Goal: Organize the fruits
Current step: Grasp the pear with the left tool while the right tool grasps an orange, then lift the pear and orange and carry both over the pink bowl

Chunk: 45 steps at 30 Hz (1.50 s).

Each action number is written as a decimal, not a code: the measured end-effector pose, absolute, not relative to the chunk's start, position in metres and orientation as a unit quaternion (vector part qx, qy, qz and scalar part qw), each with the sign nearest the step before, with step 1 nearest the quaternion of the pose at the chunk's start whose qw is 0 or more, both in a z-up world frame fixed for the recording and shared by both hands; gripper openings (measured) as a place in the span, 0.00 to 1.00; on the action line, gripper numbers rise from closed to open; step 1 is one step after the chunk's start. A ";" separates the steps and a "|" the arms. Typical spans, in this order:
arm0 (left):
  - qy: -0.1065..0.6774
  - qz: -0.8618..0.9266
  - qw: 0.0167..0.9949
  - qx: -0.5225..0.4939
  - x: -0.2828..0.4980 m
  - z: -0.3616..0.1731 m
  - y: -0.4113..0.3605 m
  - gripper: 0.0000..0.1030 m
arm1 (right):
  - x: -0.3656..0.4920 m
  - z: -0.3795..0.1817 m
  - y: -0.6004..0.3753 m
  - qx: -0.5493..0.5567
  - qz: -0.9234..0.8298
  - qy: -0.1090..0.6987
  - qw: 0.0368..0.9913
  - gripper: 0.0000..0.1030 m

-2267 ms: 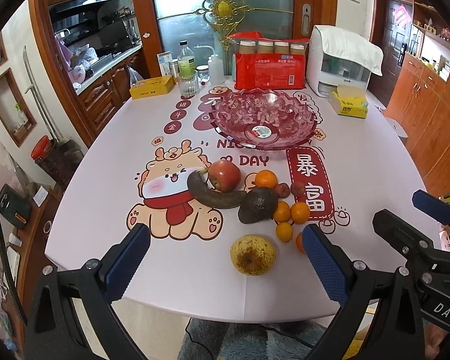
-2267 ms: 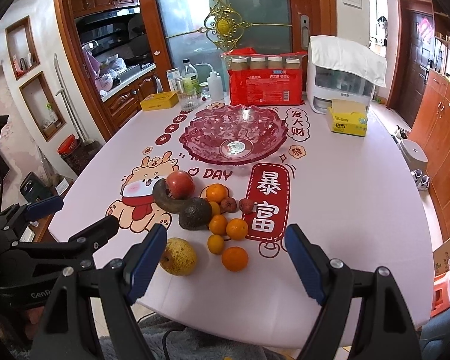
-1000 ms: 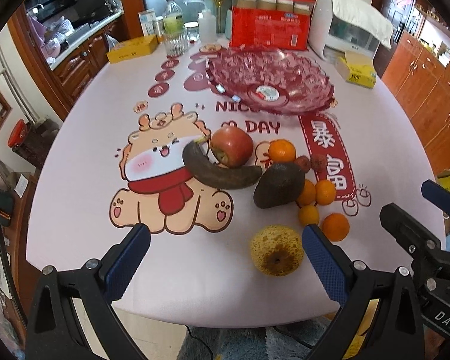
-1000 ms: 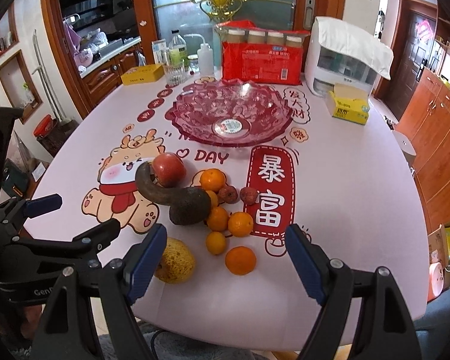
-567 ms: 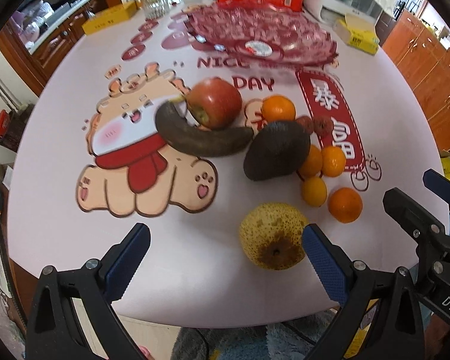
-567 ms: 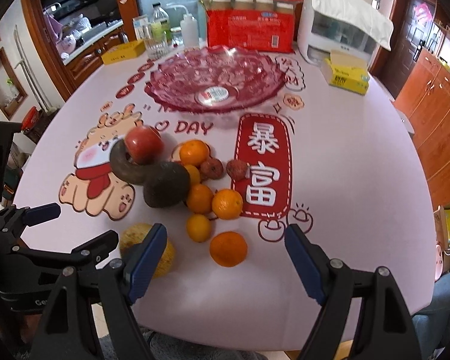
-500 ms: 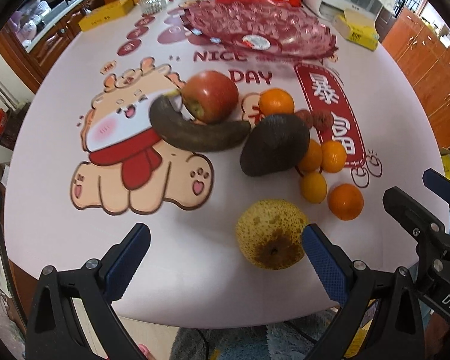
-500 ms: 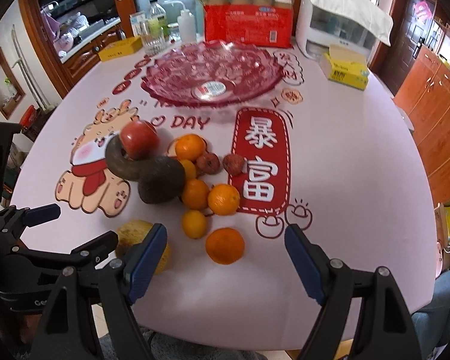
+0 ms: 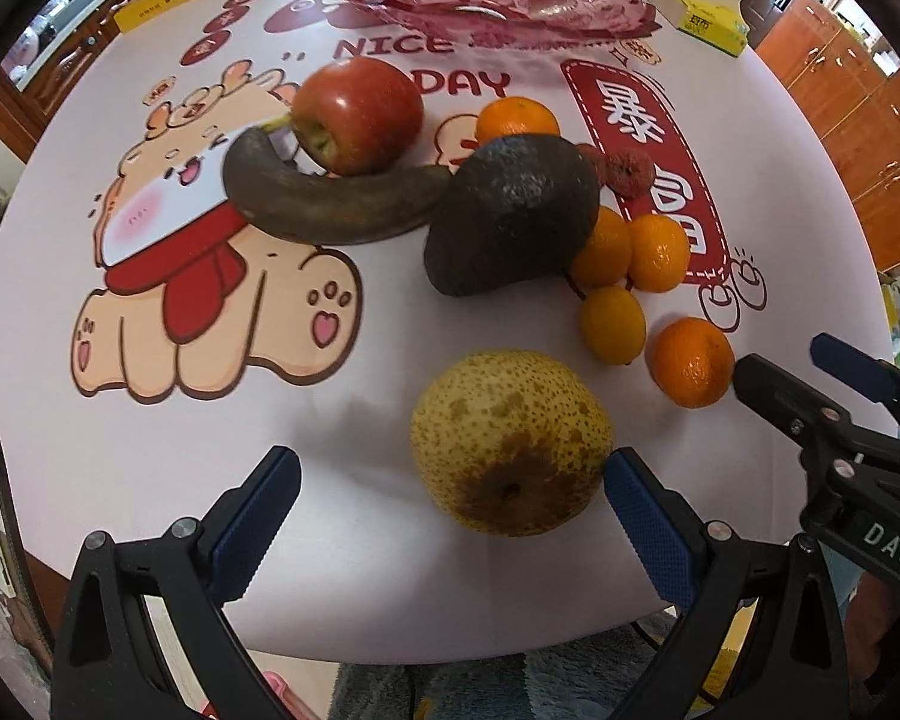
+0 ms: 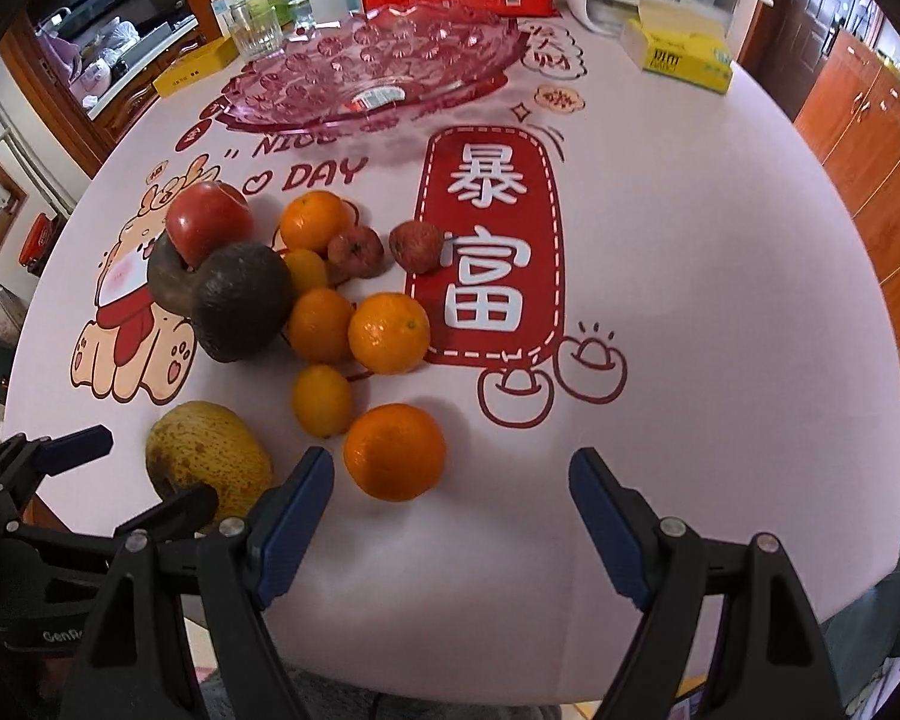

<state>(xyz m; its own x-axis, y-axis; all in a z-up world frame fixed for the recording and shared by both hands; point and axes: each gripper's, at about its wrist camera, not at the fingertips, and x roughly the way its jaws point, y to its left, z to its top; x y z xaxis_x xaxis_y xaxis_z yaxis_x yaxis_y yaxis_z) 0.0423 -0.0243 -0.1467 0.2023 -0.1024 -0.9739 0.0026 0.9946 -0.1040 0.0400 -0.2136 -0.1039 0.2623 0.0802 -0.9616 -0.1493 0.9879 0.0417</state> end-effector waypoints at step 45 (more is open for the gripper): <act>0.618 -0.048 0.780 -0.093 0.028 -0.166 -0.028 0.69 | 0.034 -0.115 -0.192 -0.075 0.141 0.581 0.798 0.41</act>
